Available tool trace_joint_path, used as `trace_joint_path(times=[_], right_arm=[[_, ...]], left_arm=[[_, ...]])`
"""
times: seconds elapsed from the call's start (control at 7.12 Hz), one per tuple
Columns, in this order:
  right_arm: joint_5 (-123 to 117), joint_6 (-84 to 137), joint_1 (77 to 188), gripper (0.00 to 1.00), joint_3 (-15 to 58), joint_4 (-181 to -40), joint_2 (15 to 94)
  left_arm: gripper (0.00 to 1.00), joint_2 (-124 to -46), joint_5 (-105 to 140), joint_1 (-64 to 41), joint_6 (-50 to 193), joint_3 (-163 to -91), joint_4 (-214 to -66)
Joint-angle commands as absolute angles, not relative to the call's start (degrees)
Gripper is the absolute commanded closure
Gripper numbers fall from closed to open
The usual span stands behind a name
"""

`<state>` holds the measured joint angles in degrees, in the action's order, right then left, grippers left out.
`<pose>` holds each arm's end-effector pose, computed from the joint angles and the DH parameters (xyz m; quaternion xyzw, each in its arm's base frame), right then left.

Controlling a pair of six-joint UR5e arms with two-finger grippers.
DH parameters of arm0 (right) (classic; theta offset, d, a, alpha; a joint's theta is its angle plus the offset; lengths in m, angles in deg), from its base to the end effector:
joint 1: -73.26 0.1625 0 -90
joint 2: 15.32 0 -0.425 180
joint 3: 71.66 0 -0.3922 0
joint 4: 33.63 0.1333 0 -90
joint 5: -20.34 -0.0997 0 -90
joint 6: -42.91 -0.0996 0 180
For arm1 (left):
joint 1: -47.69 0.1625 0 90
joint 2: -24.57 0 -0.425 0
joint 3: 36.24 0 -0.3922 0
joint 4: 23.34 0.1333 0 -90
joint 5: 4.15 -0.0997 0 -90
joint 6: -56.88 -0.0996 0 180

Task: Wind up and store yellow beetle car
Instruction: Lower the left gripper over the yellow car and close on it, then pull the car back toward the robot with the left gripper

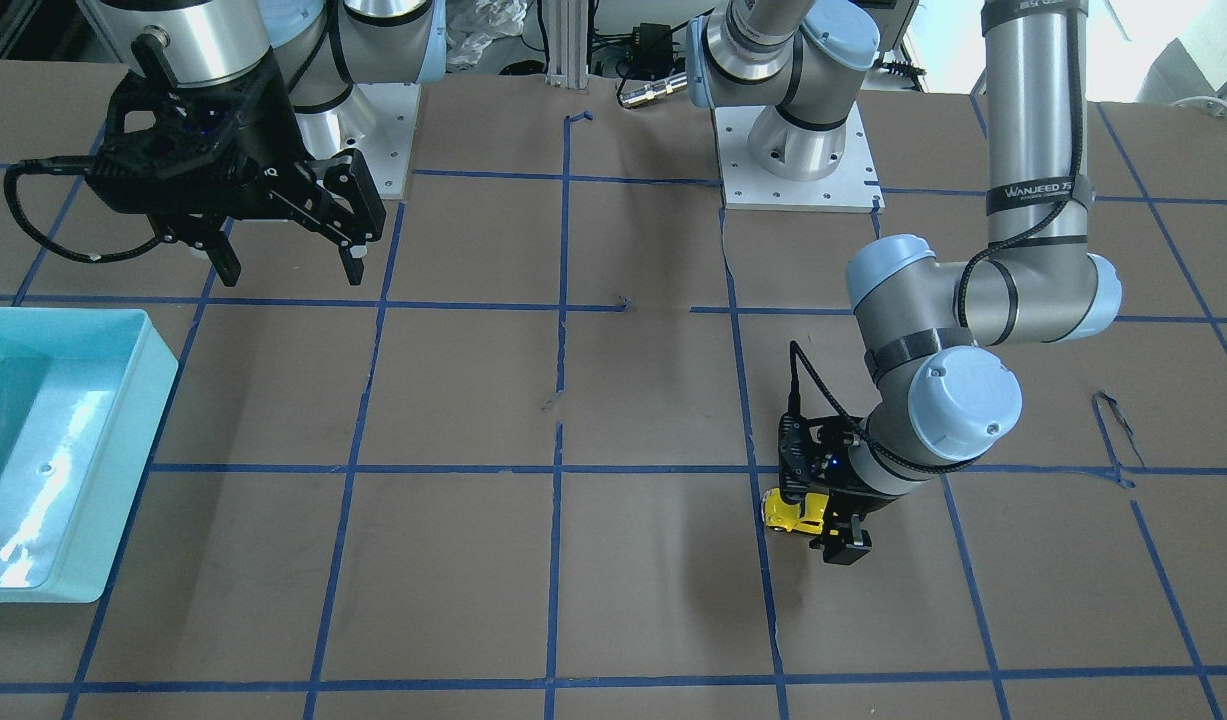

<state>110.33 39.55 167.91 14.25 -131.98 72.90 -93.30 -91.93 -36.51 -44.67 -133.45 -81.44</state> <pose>0.1752 -0.5090 0.5237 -0.0112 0.9956 -0.0927 0.0066 -0.0744 -0.6244 0.2079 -0.7409 -0.6708 -0.0008 0.0338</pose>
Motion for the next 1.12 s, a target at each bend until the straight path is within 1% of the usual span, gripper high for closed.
trace_joint_path(times=[0.0, 0.42, 0.56, 0.7, 0.84, 0.98], right_arm=[[110.3, 39.6, 167.9, 0.0, 14.2, -132.0, 72.9], [110.3, 39.6, 167.9, 0.0, 14.2, -132.0, 72.9], [110.3, 39.6, 167.9, 0.0, 14.2, -132.0, 72.9], [110.3, 39.6, 167.9, 0.0, 14.2, -132.0, 72.9], [110.3, 39.6, 167.9, 0.0, 14.2, -132.0, 72.9], [110.3, 39.6, 167.9, 0.0, 14.2, -132.0, 72.9]], left_arm=[[0.06, -93.8, -92.0, -36.5, -44.6, -133.9, -81.2], [0.13, -94.4, -92.0, -36.5, -44.6, -135.6, -78.7], [0.23, -94.4, -92.0, -36.5, -44.6, -135.6, -78.5], [0.39, -94.3, -92.0, -36.5, -44.8, -135.5, -78.4], [0.65, -94.3, -92.1, -36.5, -44.8, -135.6, -78.5], [0.74, -94.3, -92.2, -36.3, -44.9, -135.6, -78.5]])
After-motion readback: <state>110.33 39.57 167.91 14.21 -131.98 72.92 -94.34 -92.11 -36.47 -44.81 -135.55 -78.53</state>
